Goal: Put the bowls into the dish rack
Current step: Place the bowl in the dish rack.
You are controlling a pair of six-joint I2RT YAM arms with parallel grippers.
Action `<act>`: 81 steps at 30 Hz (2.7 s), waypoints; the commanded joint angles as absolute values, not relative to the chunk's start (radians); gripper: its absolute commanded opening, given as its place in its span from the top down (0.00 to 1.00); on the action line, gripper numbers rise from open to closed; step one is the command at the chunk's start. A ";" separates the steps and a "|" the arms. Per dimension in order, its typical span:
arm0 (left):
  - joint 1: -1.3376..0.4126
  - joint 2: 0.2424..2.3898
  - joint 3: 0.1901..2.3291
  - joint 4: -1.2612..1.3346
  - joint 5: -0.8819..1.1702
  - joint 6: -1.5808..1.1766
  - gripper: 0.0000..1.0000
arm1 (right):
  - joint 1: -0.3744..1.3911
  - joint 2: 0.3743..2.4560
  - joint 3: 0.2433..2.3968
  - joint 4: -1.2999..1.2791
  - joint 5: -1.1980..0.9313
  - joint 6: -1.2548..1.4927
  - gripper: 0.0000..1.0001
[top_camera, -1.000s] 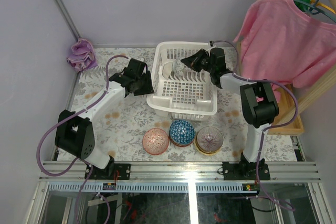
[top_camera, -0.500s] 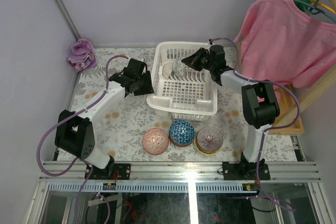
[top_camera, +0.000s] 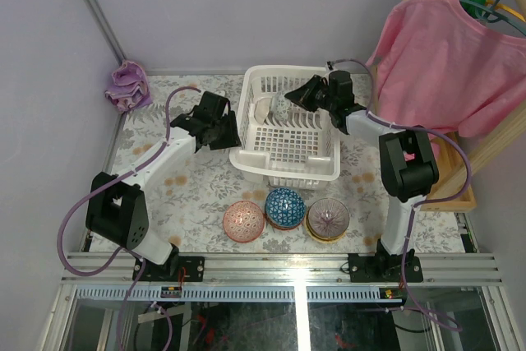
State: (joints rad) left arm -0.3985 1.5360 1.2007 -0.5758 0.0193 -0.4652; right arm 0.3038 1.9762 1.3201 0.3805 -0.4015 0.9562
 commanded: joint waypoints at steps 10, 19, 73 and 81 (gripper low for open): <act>-0.385 1.522 1.249 -0.587 0.002 -0.442 0.58 | 0.239 2.034 1.241 -0.064 -0.169 0.732 0.79; -0.385 1.521 1.249 -0.586 0.010 -0.449 0.59 | 0.259 2.011 1.257 -0.063 -0.166 0.685 0.84; -0.383 1.443 1.262 -0.610 0.000 -0.446 0.36 | 0.340 1.578 1.472 -0.310 -0.277 0.576 0.01; -0.380 1.315 1.300 -0.668 0.029 -0.452 0.23 | 0.307 1.346 1.290 -0.318 -0.464 0.620 0.00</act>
State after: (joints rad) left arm -0.3901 1.3884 1.2556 -0.6308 0.0189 -0.4561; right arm 0.3084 1.4975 1.3853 -0.3233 -0.3252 0.5922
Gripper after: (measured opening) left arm 0.753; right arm 0.993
